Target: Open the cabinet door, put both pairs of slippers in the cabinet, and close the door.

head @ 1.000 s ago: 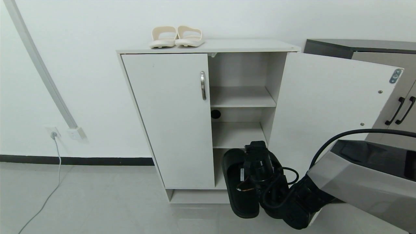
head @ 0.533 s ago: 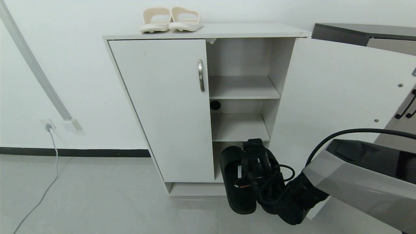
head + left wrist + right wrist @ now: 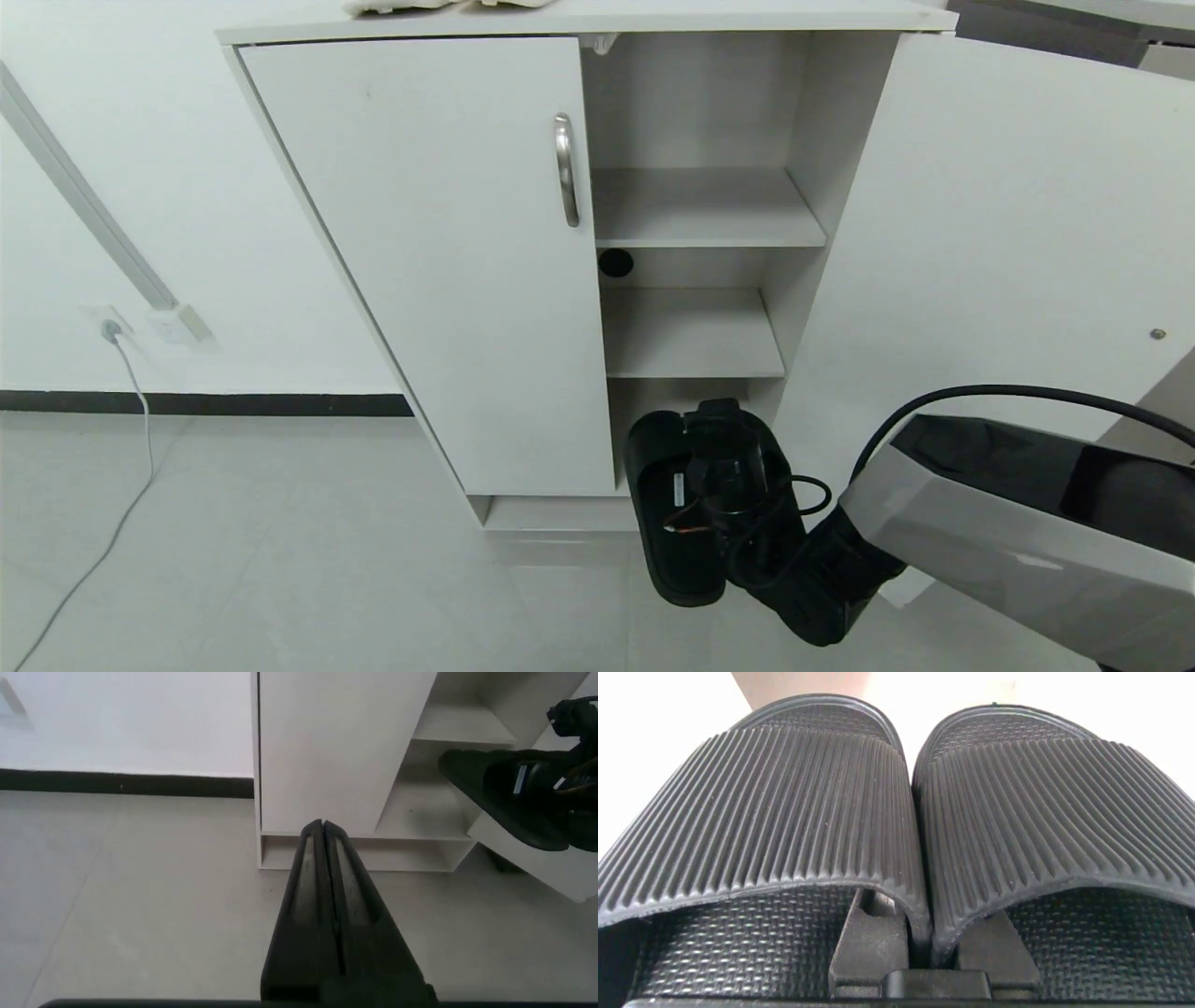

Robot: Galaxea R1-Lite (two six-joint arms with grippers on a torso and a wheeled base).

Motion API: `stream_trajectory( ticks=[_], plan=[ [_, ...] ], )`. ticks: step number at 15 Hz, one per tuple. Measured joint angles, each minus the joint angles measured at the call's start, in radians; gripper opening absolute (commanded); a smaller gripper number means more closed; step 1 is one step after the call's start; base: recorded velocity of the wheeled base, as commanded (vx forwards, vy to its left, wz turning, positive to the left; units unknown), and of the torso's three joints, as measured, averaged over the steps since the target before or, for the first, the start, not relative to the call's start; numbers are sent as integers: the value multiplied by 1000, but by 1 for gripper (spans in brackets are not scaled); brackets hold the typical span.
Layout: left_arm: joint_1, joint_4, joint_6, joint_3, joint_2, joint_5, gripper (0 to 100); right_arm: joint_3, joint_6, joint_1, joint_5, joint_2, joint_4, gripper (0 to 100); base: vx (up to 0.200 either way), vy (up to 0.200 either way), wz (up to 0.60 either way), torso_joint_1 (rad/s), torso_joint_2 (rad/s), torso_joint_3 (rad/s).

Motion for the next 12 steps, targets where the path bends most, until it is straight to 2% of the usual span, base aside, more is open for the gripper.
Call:
stream_trajectory(
  ticks=[4,6,9,12],
  plan=[
    [1,0,0,0,0,0,0,-2,-9,0,-7,9,-21,0,0,0,0,5,5,-192],
    [1,-1,0,0,0,0,0,12,-73,1,-26,7,-116,0,0,0,0,7,0,-85],
    [1,-1,0,0,0,0,0,42,-245,-8,-46,24,-435,0,0,0,0,0,0,0],
    [1,-1,0,0,0,0,0,51,-279,-22,-49,54,-489,0,0,0,0,0,0,0]
  ],
)
